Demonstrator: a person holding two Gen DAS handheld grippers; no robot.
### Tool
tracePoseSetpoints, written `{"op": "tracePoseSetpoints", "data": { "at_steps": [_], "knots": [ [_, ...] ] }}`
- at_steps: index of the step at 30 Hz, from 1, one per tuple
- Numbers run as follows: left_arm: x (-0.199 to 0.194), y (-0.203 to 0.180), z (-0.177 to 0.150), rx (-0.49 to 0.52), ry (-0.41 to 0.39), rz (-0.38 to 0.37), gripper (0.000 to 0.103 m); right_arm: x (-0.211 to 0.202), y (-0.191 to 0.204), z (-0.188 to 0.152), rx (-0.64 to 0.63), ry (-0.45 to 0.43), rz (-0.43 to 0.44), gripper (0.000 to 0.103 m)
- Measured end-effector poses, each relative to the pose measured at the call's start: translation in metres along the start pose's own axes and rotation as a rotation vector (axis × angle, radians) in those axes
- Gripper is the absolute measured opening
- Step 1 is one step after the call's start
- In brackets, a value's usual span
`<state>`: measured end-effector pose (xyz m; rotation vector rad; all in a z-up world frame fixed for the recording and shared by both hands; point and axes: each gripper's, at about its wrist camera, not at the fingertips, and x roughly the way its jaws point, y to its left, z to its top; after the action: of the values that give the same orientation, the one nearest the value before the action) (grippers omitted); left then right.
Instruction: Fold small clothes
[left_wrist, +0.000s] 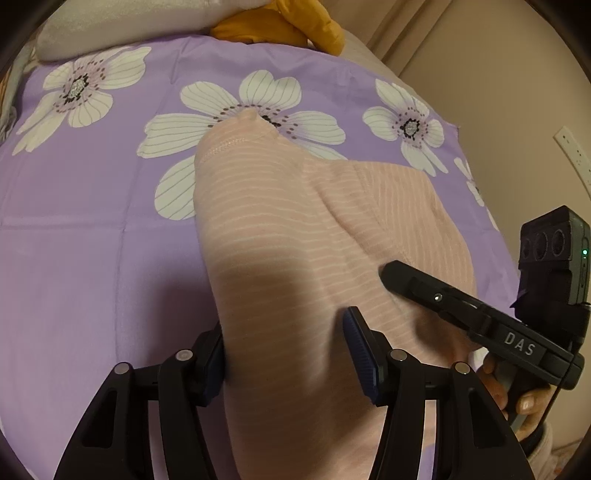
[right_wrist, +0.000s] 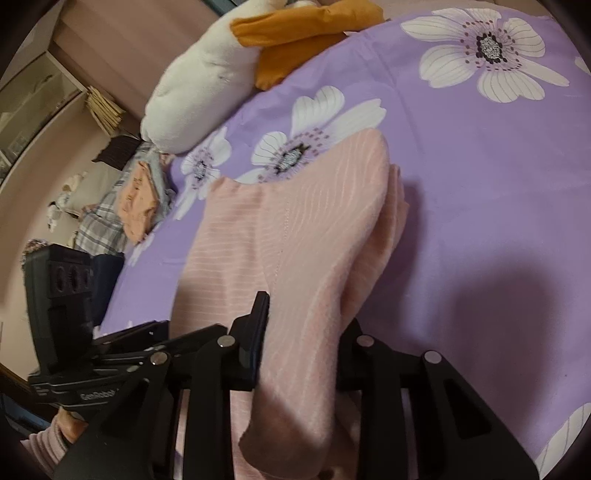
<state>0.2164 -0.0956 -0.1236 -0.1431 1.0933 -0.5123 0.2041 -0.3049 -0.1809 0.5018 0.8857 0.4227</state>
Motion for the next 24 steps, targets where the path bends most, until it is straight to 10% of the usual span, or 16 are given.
{"op": "tracePoseSetpoints", "data": {
  "at_steps": [24],
  "knots": [
    [-0.04, -0.002, -0.006, 0.016, -0.081, -0.001, 0.057, -0.019, 0.048, 0.003, -0.066, -0.068, 0.092, 0.027]
  ]
}}
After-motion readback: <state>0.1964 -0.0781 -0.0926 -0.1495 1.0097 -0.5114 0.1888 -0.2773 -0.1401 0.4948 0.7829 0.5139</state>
